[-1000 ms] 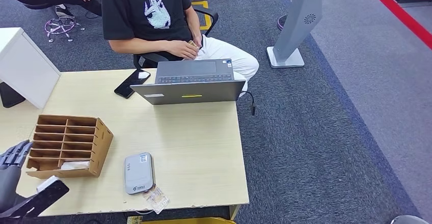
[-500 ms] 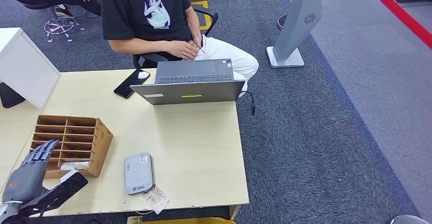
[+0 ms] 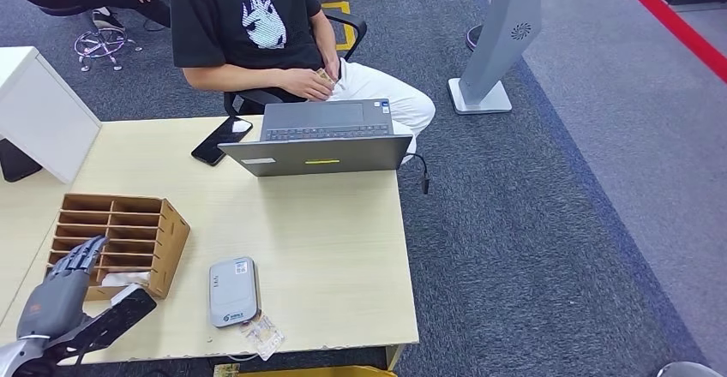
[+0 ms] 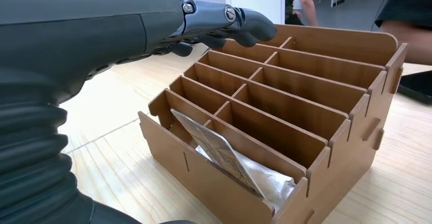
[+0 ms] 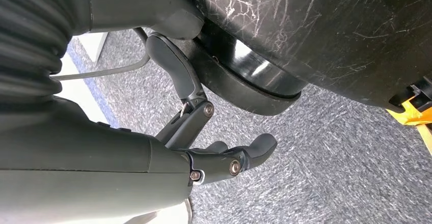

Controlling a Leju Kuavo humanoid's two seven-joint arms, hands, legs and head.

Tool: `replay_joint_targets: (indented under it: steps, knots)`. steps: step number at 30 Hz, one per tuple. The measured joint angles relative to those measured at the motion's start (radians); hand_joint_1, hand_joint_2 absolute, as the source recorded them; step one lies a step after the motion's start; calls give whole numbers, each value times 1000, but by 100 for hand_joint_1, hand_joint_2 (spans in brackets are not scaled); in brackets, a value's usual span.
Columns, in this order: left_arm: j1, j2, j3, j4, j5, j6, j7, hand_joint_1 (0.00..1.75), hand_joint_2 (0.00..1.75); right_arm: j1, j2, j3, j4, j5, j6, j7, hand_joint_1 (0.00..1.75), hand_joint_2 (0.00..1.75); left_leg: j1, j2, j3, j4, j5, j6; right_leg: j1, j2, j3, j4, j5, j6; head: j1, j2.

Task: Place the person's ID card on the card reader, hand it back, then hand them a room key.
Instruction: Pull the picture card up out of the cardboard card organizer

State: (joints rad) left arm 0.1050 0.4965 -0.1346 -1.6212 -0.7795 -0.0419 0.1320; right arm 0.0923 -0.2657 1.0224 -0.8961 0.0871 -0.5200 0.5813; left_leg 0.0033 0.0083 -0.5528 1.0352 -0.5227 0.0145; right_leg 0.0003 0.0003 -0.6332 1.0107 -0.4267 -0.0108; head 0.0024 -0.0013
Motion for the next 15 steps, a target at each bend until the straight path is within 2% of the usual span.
replay_joint_targets:
  steps: [5, 6, 9, 10, 15]
  knots:
    - [0, 0, -6, 6, 1, 0, 0, 0, 175, 0, 0, 0, 0, 5, 2, 0, 0, 175, 0, 0, 0, 0, 0, 0, 0, 0, 0, 0, 0, 0, 0, 0]
    - [0, 0, -8, 8, 1, 0, 0, 28, 175, 0, 0, 0, 0, 5, 3, 0, 0, 175, 0, 0, 0, 0, 0, 0, 0, 0, 0, 0, 0, 0, 0, 0]
    - [0, 0, -12, 11, 5, 0, 0, 159, 175, 0, 0, -1, 0, 5, 4, 0, 0, 175, 0, 0, 0, 0, 0, 0, 0, 0, 0, 0, 0, 0, 0, 0]
    - [0, 0, -13, 12, 6, 0, 0, 175, 175, 0, 0, -1, 0, 5, 5, 0, 0, 175, 0, 0, 0, 0, 0, 0, 0, 0, 0, 0, 0, 0, 0, 0]
    - [0, 0, -15, 14, 9, 0, 0, 175, 175, 0, 0, -1, 0, 5, 8, -1, 0, 175, 0, 0, 0, 0, 0, 0, 0, 0, 0, 0, 0, 0, 0, 0]
